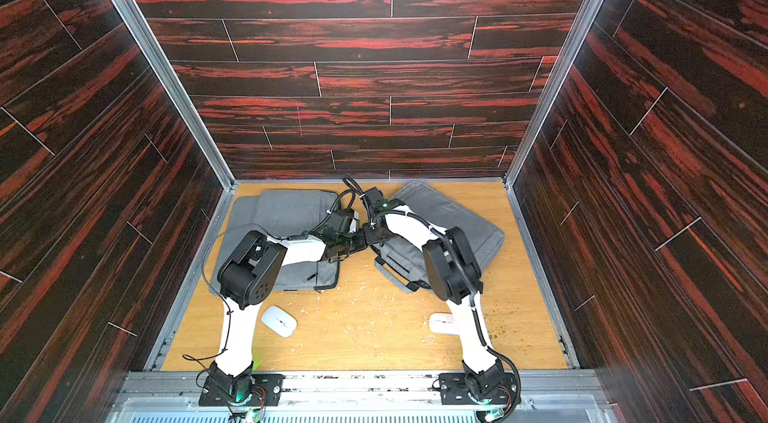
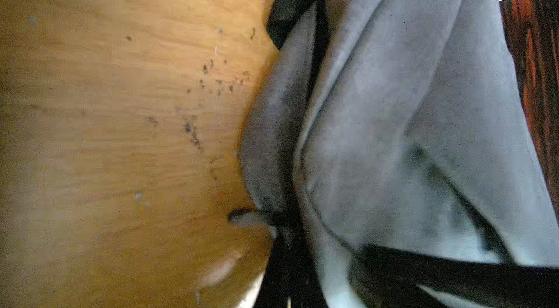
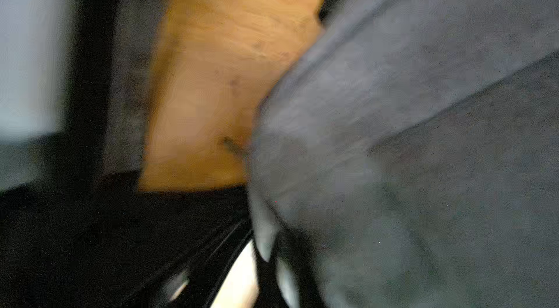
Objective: Put the mouse into the laptop bag
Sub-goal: Zip the zipper on the zippered laptop bag.
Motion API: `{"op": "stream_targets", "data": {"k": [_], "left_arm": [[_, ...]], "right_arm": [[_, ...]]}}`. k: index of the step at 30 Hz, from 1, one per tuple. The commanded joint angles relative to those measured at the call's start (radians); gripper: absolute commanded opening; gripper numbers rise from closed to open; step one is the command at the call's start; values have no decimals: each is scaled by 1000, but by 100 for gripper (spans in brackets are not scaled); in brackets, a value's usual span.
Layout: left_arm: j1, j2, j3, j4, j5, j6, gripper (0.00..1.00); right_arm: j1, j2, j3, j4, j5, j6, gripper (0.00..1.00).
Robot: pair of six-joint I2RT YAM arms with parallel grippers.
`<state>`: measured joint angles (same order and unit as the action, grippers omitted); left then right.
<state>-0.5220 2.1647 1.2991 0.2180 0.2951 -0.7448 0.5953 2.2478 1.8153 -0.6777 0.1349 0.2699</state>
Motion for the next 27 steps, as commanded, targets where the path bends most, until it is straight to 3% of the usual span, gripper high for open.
{"op": "stream_targets", "data": {"k": [1, 5, 9, 15, 18, 22, 24, 27], "left_arm": [[-4, -49, -31, 30, 37, -34, 0], [-11, -51, -85, 92, 59, -85, 0], [-38, -66, -142, 136, 60, -118, 0], [-120, -72, -178, 162, 57, -156, 0], [-166, -57, -169, 168, 67, -177, 0], [-185, -49, -150, 167, 78, -194, 1], [-182, -62, -133, 137, 76, -176, 15], [-176, -97, -92, 48, 69, -126, 28]], "right_arm": [[-22, 72, 22, 16, -107, 47, 0], [-47, 87, 58, 55, -178, 81, 0], [-54, 161, 201, 8, -200, 83, 0], [-61, 309, 443, -94, -202, 80, 0], [-72, 334, 481, -106, -199, 78, 0], [-81, 307, 447, -101, -199, 45, 0], [-82, 248, 369, -67, -204, 33, 0], [-81, 105, 183, 30, -244, 38, 0]]}}
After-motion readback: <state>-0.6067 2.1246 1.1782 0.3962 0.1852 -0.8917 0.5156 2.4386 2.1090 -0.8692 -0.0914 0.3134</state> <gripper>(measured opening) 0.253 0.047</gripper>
